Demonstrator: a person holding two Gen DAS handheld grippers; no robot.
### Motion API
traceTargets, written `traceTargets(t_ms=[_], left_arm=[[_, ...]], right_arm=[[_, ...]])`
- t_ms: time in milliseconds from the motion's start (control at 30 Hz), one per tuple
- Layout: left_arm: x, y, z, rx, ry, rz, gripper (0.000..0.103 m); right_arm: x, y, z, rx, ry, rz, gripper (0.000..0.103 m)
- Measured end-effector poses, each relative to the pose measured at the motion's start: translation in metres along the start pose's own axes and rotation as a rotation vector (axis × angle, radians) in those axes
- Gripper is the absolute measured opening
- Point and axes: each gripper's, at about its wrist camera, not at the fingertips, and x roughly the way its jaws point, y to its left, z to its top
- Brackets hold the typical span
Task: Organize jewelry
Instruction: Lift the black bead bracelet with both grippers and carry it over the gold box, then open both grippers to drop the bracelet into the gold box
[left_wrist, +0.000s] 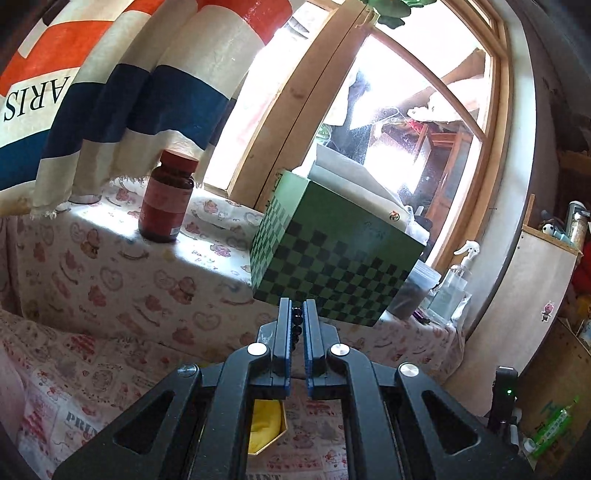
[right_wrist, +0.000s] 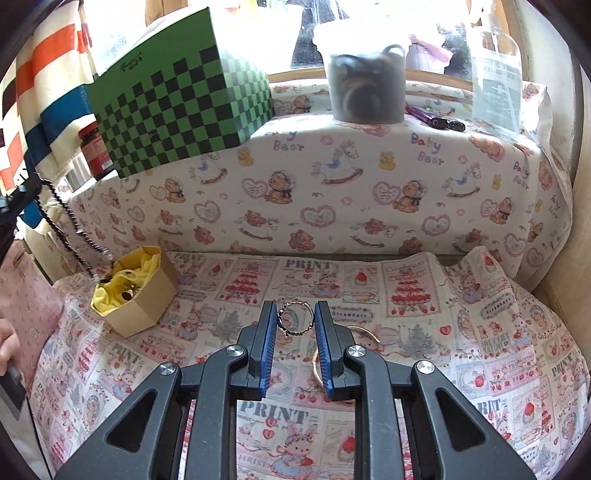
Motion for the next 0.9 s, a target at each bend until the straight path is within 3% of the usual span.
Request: traceTargets(t_ms=[100,200,233,300,333,533,600,767,900], left_arm=[[0.010,0.000,-0.004,0.007,0.051,0.015,0.005],[0.019,0.006,-0.008,0.005,0.087,0.082,0.005],[0.021,0.008,-0.009,0.001,0.091,0.117,0.008],[0.023,0.014,-0.011,-0.006,0.107,0.177,0.035],[0.021,0.016,-0.012,-0.007,0.100,0.200,0.040],[-0.007,0.011,-0.007,0.031,0.030,0.262,0.047],[-0.016,0.006,-0.004,0.052,0.003,0.285,0.056],[-0.031,0.000,0.003,0.069,-0.001,0.379,0.062],[-0.046,0.000,0.008,0.049,-0.045,0.366,0.071]], right_arm=[[-0.003,0.000,0.001,0.007,-0.016,0.027,0.022],[-0.008,0.001,0.001,0.014,-0.042,0.060,0.022],[-0.010,0.001,0.002,0.017,-0.048,0.070,0.022],[-0.014,0.004,0.002,0.033,-0.049,0.107,0.022],[-0.015,0.006,0.003,0.041,-0.040,0.128,0.022],[-0.010,0.054,0.024,0.045,0.025,0.345,0.022],[-0.006,0.076,0.030,0.014,0.020,0.360,0.022],[0.018,0.121,0.041,-0.010,0.024,0.354,0.022],[0.034,0.140,0.046,-0.057,0.031,0.336,0.022]])
